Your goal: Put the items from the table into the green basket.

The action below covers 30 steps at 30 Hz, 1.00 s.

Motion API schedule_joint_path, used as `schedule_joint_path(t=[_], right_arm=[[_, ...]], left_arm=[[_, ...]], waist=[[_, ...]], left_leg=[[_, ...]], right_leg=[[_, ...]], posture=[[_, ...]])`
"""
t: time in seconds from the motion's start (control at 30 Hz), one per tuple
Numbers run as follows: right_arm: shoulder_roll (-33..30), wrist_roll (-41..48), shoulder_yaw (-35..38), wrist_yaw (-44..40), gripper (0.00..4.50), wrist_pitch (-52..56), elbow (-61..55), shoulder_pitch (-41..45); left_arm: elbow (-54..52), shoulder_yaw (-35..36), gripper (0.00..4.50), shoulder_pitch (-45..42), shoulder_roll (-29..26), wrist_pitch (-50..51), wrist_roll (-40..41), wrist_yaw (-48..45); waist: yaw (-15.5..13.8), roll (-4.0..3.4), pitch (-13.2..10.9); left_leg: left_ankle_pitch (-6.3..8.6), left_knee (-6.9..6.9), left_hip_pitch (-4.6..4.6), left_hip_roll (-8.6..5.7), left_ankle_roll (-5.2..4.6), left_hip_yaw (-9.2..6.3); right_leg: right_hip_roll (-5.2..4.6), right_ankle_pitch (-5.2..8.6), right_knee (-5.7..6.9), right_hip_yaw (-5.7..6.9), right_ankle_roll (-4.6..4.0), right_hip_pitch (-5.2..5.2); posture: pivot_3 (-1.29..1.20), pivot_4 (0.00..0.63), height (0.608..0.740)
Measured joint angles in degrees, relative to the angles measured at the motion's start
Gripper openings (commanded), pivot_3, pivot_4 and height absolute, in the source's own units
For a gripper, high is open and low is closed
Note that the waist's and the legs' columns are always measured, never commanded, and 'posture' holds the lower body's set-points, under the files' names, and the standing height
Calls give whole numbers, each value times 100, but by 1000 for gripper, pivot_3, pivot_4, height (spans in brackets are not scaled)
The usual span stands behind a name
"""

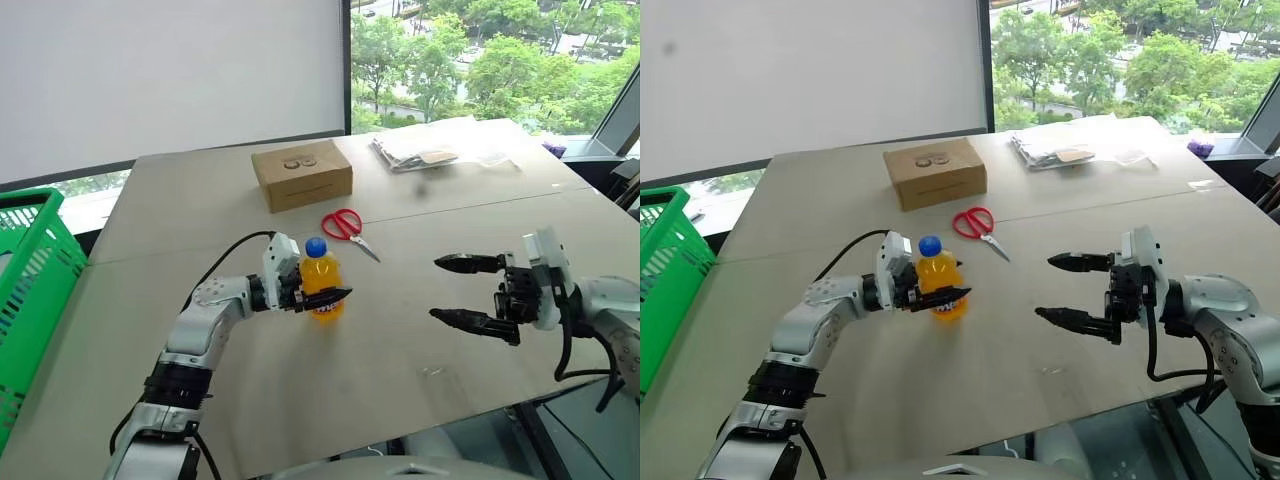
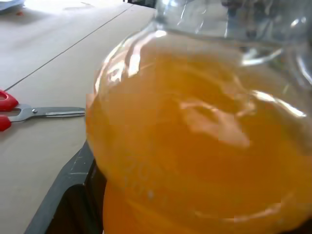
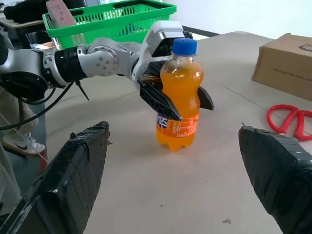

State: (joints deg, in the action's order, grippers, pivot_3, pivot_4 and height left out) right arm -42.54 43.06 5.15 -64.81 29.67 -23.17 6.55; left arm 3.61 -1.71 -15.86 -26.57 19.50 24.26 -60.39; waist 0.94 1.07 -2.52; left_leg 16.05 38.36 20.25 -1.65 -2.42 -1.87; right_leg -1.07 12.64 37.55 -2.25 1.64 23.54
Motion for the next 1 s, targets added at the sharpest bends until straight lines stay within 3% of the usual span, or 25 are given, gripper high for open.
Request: schedule_joint_path(t=[0.1,0.2,0.33,0.4,0.47,0.53,0.77,0.97,1.0], right_arm=[[160,125,-41,51,4500,77,13,379],[513,238,-161,274,4500,151,28,1072],[854,159,-531,541,4500,344,265,1952],[984,133,-607,631,4500,419,452,2182],[1358,188,-711,677,4500,483,652,2629],[1468,268,-697,659,4500,502,704,2861],[1741,493,-696,569,4500,681,986,3398],[1932,484,-700,707,4500,716,987,3511],[1932,468,-700,720,4500,716,986,3511]], left_arm=[[-117,691,2999,-120,-81,16,-24,942],[-159,1509,2999,-614,-531,506,-330,2342],[-250,2809,2999,-1014,-1682,1166,-614,3570],[-255,3239,2999,-1025,-2168,1241,-747,3788],[75,3787,2999,-676,-3011,1139,-1115,3862],[353,4226,2999,-395,-3384,1060,-1369,3921],[1055,5596,2999,806,-3602,1005,-1824,3911],[1175,5679,2999,911,-3494,941,-1765,3885],[1204,5616,3499,894,-3493,907,-1732,3871]], waist=[[-35,6,-6],[-31,40,-32],[-59,55,-41],[-190,60,-38],[-264,67,-35],[-363,69,-34],[-822,101,-13],[-1147,136,10],[-1175,136,10]], left_leg=[[0,0,6,5,0,-7],[-1,1,10,24,1,-12],[9,-12,18,28,18,-21],[21,-9,46,21,39,-28],[20,-11,87,12,48,-25],[11,-15,112,7,68,-29],[28,-22,169,11,54,-98],[34,-12,166,7,99,-124],[32,-12,166,6,103,-128]], right_leg=[[3,-3,7,6,-2,11],[18,-15,9,17,-18,19],[17,-27,9,33,-44,33],[8,-29,5,40,-48,58],[2,-32,6,37,-51,100],[-6,-31,0,42,-52,122],[-14,-36,-56,123,-64,133],[-27,-41,-66,159,-74,113],[-29,-41,-66,165,-74,111]], posture=[[79,0,740],[122,0,740],[191,0,740],[216,0,740],[216,0,740],[248,0,740],[282,0,740],[260,0,740],[260,0,740]])
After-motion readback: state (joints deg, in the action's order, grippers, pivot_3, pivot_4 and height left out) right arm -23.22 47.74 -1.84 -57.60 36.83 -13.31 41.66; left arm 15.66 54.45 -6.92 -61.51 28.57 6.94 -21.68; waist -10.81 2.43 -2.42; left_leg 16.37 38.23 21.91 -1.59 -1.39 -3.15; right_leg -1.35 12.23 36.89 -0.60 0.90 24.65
